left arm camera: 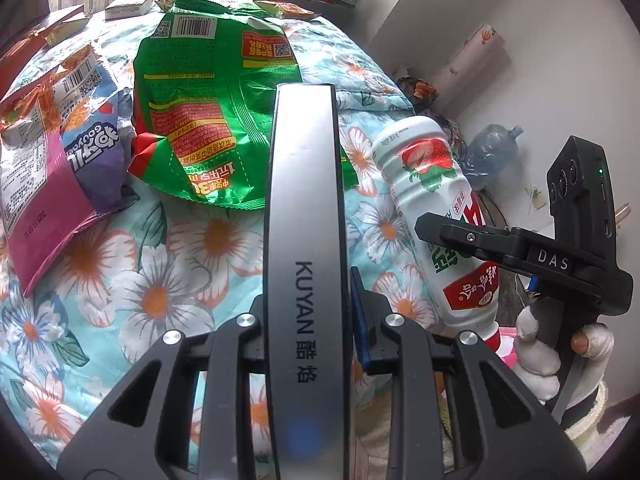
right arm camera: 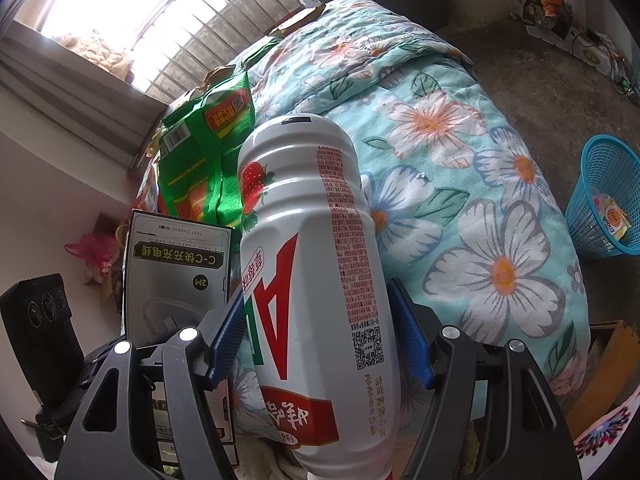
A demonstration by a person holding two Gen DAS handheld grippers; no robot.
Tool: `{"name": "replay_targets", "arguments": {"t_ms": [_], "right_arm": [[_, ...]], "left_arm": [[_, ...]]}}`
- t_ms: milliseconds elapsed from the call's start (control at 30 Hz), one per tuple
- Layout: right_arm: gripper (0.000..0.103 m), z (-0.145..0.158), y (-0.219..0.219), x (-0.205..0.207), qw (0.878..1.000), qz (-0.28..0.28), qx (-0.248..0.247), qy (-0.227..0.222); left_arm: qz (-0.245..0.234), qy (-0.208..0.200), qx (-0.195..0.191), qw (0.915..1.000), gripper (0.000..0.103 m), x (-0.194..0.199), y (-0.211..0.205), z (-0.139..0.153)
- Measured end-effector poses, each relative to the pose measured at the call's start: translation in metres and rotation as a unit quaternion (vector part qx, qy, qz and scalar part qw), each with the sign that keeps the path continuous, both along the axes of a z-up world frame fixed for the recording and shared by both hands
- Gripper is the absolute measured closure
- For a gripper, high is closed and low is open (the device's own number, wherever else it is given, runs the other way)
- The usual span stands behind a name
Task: Collect trash
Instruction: 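Hold the silver box in the left tool and the AD bottle in the right tool above the bed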
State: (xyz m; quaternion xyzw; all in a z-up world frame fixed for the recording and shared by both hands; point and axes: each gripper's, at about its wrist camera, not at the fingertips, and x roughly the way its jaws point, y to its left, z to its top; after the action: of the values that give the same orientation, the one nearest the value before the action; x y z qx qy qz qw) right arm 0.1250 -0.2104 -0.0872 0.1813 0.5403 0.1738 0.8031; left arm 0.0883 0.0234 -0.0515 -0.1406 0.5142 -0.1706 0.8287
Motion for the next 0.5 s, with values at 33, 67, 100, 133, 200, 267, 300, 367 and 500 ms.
{"name": "replay_targets", "arguments": {"t_ms": [33, 67, 100, 133, 200, 267, 300, 367, 500], "right_arm": [[0.036, 0.0002, 0.0001, -0.0002, 1.0, 0.0, 0.0, 0.0], [0.036, 0.0004, 0.0003, -0.0005, 1.0, 0.001, -0.001, 0.0], [0.036, 0.0003, 0.0001, -0.0005, 1.0, 0.002, -0.002, 0.0], [0.036, 0.0007, 0.0005, -0.0009, 1.0, 0.003, -0.003, 0.0], [0.036, 0.0012, 0.0007, -0.002, 1.0, 0.006, -0.006, -0.001], [0.035, 0.0017, 0.0015, -0.0033, 1.0, 0.009, -0.008, -0.002], [0.035, 0.0015, 0.0016, -0.0037, 1.0, 0.011, -0.014, 0.002], [0.035, 0.0016, 0.0018, -0.0046, 1.0, 0.012, -0.015, 0.001], [0.035, 0.0019, 0.0028, -0.0061, 1.0, 0.012, -0.019, -0.004]], "left_arm": [[0.0, 0.0, 0.0, 1.0, 0.078, 0.0, 0.0001, 0.0], [0.0, 0.0, 0.0, 1.0, 0.078, -0.0001, -0.0001, -0.0001], [0.0, 0.0, 0.0, 1.0, 0.078, 0.0004, -0.0003, -0.0001], [0.001, 0.0, 0.001, 1.0, 0.078, 0.0005, -0.0002, 0.0], [0.001, -0.001, 0.001, 1.0, 0.078, 0.0012, 0.0006, 0.0001], [0.001, -0.001, 0.002, 1.0, 0.078, 0.0009, 0.0001, 0.0], [0.001, -0.002, 0.002, 1.0, 0.078, 0.0012, 0.0006, 0.0001], [0.001, -0.002, 0.002, 1.0, 0.078, 0.0013, 0.0009, 0.0], [-0.001, -0.005, 0.006, 1.0, 0.078, 0.0006, 0.0005, 0.0011]]}}
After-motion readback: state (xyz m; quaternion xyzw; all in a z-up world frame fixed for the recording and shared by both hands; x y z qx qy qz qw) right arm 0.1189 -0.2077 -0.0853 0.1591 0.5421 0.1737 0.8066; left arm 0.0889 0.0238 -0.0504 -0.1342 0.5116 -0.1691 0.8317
